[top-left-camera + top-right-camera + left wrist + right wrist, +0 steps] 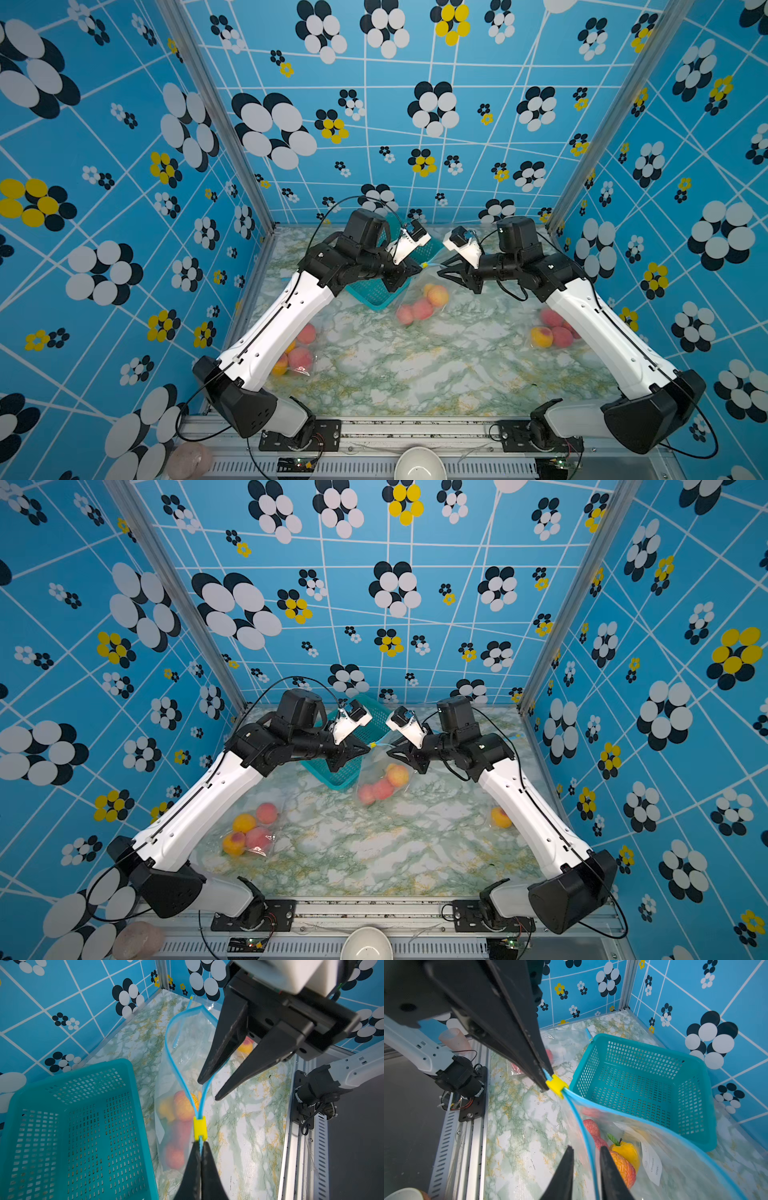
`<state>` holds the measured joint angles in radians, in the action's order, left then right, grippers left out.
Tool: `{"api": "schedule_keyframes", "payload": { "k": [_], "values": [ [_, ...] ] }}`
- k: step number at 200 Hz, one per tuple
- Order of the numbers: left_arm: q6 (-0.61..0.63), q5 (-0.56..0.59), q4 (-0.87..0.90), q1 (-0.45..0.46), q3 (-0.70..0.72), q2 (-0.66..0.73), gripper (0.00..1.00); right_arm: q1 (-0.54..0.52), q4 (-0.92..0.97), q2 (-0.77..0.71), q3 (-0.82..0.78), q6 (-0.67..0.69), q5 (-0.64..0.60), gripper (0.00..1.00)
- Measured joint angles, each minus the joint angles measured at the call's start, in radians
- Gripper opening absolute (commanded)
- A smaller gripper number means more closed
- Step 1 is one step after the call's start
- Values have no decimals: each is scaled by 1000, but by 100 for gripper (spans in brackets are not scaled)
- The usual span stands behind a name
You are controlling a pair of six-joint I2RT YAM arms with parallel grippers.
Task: Place the peach in a zip-top bag and seal the zipper
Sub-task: Zip the zipper on the zipper food storage bag.
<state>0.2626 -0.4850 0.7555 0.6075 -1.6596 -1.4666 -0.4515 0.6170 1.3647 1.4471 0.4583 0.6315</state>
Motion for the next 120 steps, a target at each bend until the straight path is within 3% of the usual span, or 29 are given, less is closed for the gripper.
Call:
{"api": "schedule_keyframes", "payload": {
  "k": [70, 120],
  "values": [
    [108, -74, 62, 0, -6, -1, 0, -38, -44, -17, 96, 88, 114, 35],
    [168, -101, 99, -6, -24, -3, 0, -50, 60, 59, 150, 209, 150, 34]
  ]
}}
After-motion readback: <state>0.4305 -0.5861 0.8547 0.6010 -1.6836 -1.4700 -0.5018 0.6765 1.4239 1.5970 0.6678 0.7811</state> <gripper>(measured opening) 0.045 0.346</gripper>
